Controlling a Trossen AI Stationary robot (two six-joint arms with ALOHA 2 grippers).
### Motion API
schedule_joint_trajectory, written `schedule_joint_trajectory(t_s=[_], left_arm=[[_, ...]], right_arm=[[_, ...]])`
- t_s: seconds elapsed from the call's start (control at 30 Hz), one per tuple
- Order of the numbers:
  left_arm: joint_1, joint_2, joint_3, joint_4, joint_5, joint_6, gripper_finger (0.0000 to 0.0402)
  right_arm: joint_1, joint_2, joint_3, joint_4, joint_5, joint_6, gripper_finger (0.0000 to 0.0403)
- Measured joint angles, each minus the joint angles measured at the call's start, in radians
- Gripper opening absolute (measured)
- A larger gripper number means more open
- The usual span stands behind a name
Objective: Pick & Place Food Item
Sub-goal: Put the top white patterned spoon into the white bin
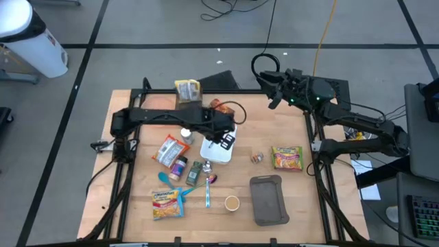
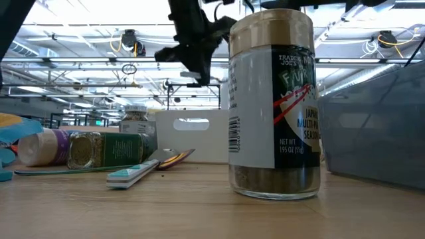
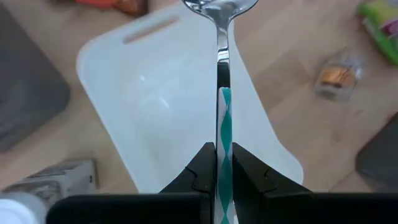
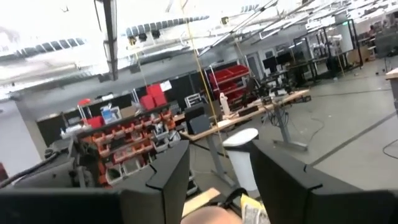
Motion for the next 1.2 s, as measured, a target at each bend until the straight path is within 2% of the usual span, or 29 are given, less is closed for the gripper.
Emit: schedule_joint_trajectory(t_s=[0.3, 0.53, 0.9, 1.2], left_arm=[[-0.009, 0.08, 0.0, 0.002, 0.034, 0.015, 0.0026], [-0.008, 0.123, 0.0, 0.003, 0.058, 0.017, 0.0026], [0.005, 0.132, -0.018, -0.028, 0.076, 0.035, 0.0026], [0.012, 0.134, -0.102, 0.006, 0.117, 0.042, 0.0026]], right_arm=[[0.0, -0.042, 0.0, -0.115, 0.001, -0.021, 0.016], [0.0, -0.043, 0.0, -0.132, 0.001, -0.021, 0.016], [0.0, -0.042, 0.0, -0.151, 0.004, -0.025, 0.016], [0.0, -0.042, 0.0, -0.157, 0.004, -0.026, 0.016]])
